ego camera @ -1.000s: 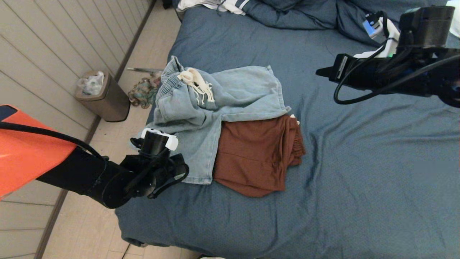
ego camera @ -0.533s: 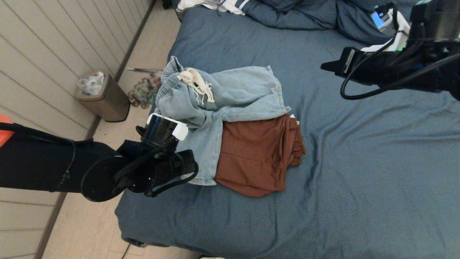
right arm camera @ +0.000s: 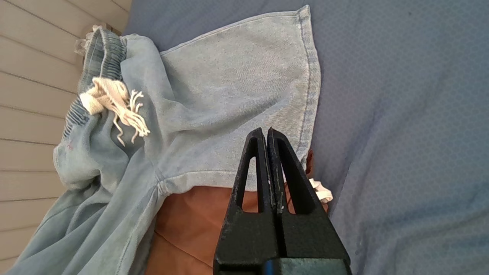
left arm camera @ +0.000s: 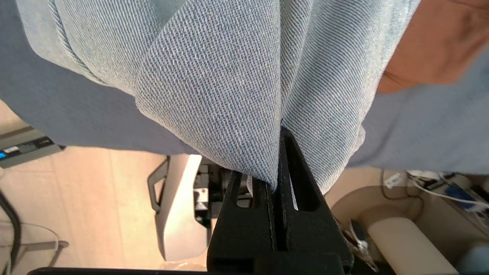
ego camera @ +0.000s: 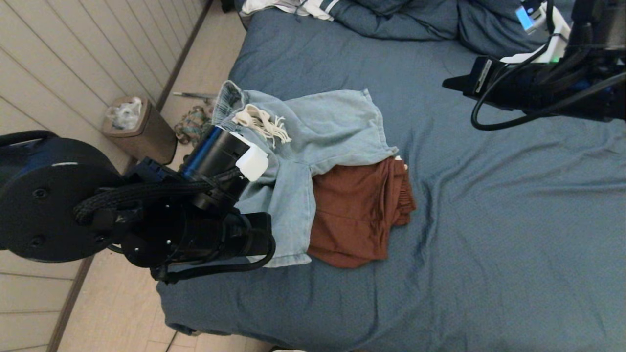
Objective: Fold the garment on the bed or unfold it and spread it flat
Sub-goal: Unford the blue shorts
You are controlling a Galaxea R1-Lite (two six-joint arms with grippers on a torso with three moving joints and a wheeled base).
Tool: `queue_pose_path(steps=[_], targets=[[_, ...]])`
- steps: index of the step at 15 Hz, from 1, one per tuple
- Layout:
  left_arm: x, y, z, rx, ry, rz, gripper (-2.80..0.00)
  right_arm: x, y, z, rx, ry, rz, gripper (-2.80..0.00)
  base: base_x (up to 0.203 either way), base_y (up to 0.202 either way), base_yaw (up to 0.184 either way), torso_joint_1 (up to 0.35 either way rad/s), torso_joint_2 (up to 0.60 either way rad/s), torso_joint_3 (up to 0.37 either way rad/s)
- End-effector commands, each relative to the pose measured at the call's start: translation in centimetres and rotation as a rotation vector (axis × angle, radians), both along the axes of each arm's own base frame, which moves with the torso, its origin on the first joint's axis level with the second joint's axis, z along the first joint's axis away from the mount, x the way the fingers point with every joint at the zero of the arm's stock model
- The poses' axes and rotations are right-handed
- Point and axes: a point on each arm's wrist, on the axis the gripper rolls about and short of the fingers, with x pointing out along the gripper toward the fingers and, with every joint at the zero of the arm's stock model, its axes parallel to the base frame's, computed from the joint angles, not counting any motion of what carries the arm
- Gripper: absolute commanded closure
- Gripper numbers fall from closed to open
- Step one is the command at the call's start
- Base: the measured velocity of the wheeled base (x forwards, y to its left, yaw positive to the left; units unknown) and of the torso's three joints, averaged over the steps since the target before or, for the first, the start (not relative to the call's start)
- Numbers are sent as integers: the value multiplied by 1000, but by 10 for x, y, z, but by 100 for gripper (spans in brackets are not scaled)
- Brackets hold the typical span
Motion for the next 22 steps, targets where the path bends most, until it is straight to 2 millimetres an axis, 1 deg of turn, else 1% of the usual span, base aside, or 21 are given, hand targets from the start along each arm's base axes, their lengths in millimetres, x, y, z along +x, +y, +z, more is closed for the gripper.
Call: queue_pose_path(steps=[1, 3, 5, 8, 10, 11, 12, 13, 16, 19, 20, 21, 22], targets=[[-12, -3, 7, -27, -5, -23, 0, 0, 0, 0, 1, -1, 2, 0, 0, 0, 0, 0, 0, 0], [-26, -17, -1, -17, 31, -74, 0, 0, -1, 0, 1, -1, -1, 0, 0, 0, 0, 0, 0, 0], [-35, -34, -15, 19, 68, -119, 0, 0, -1, 0, 1, -1, -2, 0, 0, 0, 0, 0, 0, 0], [-44, -42, -32, 66, 102, -160, 0, 0, -2, 1, 2, -4, -4, 0, 0, 0, 0, 0, 0, 0], [-60, -45, -37, 88, 123, -216, 0, 1, -4, 1, 2, -4, -11, 0, 0, 0, 0, 0, 0, 0], [-63, -45, -40, 97, 133, -230, 0, 2, -4, 0, 1, -2, -12, 0, 0, 0, 0, 0, 0, 0], [-68, -48, -47, 122, 148, -253, 0, 1, -4, 0, 1, -2, -10, 0, 0, 0, 0, 0, 0, 0], [-68, -51, -53, 139, 159, -256, 0, 1, -4, 0, 1, -2, -10, 0, 0, 0, 0, 0, 0, 0], [-66, -56, -60, 155, 164, -253, 0, 2, -3, 0, 1, 1, -9, 0, 0, 0, 0, 0, 0, 0], [-66, -57, -58, 142, 164, -260, 0, 2, -3, 0, 1, -1, -10, 0, 0, 0, 0, 0, 0, 0], [-65, -57, -58, 144, 161, -259, -183, 2, -3, 0, 1, -1, -10, 0, 0, 0, 0, 0, 0, 0], [-65, -58, -58, 139, 160, -261, -280, 3, -3, -1, 1, 1, -10, 0, 0, 0, 0, 0, 0, 0], [-65, -58, -57, 133, 159, -263, -280, 3, -3, -1, 1, 1, -10, 0, 0, 0, 0, 0, 0, 0]])
